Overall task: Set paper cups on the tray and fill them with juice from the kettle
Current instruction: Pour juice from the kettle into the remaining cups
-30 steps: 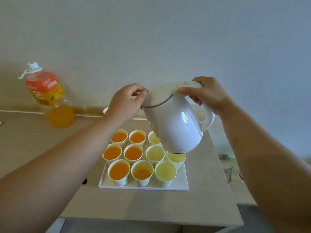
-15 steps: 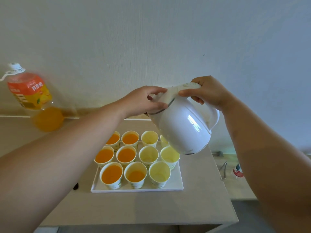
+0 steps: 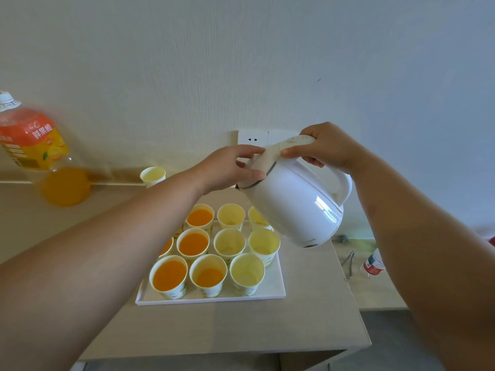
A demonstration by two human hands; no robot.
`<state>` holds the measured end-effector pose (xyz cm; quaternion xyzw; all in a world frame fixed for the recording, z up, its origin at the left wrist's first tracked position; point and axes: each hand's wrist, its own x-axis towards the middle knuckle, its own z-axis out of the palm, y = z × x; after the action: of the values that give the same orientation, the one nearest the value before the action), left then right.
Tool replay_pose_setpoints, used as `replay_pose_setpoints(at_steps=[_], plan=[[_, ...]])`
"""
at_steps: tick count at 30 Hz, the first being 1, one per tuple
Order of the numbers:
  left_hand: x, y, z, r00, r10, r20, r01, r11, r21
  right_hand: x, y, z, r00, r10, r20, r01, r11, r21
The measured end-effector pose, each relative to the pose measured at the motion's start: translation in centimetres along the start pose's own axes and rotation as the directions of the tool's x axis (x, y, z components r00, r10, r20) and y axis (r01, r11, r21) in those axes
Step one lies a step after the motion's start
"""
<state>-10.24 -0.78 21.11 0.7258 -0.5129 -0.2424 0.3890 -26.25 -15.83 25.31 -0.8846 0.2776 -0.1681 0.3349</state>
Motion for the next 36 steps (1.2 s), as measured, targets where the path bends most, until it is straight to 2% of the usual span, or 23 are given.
replay_pose_setpoints(at_steps=[24,36], plan=[[0.6,-2.7,1.5,0.998,0.052,0.043,-0.049,0.996,-0.07,1.0,0.2,0.6,0.997,-0.001,0.074,0.014,0.984,-0.178],[0.4,-3.2,1.6,0.997,0.061,0.052,-0.056,0.995,-0.085,1.0,-0.1,0.7,0.993,0.022,0.113,-0.002,0.985,-0.174]])
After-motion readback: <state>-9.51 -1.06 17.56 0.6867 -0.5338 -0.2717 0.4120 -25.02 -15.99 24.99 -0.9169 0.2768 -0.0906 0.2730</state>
